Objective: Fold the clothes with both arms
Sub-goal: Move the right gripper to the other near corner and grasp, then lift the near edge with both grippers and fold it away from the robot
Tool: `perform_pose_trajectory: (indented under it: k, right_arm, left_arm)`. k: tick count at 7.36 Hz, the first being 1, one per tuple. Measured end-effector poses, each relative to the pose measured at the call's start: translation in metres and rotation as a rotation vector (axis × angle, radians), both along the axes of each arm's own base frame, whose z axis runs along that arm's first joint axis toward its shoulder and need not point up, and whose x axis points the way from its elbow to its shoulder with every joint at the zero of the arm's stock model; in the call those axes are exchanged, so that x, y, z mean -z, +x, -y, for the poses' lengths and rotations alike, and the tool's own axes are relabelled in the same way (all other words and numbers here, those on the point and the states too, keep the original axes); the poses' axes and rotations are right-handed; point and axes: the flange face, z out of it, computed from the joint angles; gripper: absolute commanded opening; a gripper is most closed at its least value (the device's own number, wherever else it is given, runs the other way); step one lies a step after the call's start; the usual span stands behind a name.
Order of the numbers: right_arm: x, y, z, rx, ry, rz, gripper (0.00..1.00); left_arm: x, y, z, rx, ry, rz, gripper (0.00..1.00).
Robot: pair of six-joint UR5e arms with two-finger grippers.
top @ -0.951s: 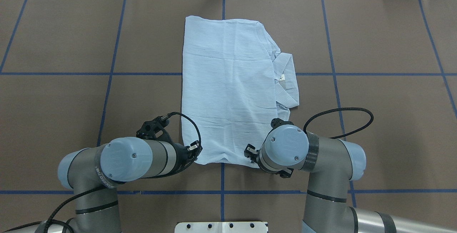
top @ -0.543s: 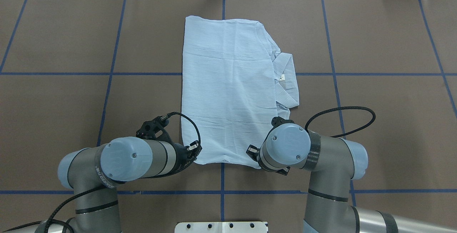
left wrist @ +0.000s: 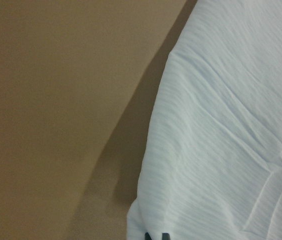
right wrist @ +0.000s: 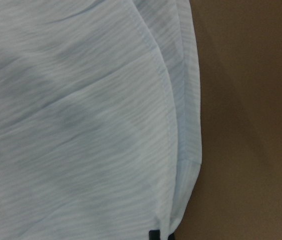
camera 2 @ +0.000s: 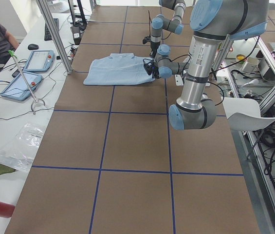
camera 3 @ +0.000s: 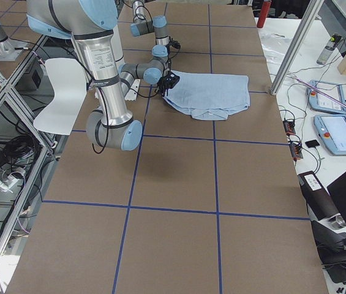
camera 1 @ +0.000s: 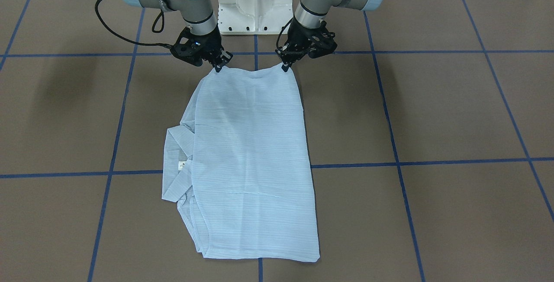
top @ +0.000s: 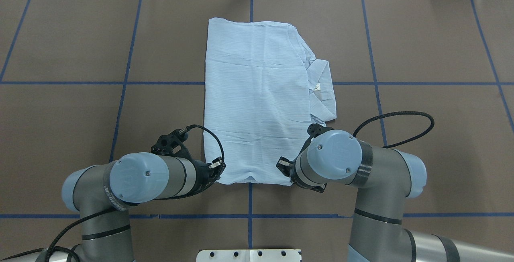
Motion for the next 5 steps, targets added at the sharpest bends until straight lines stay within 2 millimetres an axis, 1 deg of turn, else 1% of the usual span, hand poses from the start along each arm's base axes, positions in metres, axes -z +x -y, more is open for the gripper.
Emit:
perform_pose_trajectory:
  k: [1,3,4,5]
  right_arm:
    - [0.009,0.010,-0.005,0.019,-0.007,0.031,0.00]
    - [0.027,0.035,-0.020,0.074,-0.032,0.096,0.00]
    - [0.037,0.050,-0.030,0.116,-0.053,0.134,0.00]
    - [0.045,0.063,-0.039,0.163,-0.079,0.168,0.00]
  left_arm:
    - [0.005,-0.008,-0.006,-0.025,-0.013,0.000,0.00]
    - [0.027,-0.027,-0.024,-0.062,-0.023,-0.003,0.00]
    - [0.041,-0.037,-0.041,-0.090,-0.027,0.003,0.00]
    - [0.058,-0.051,-0.063,-0.132,-0.036,0.010,0.00]
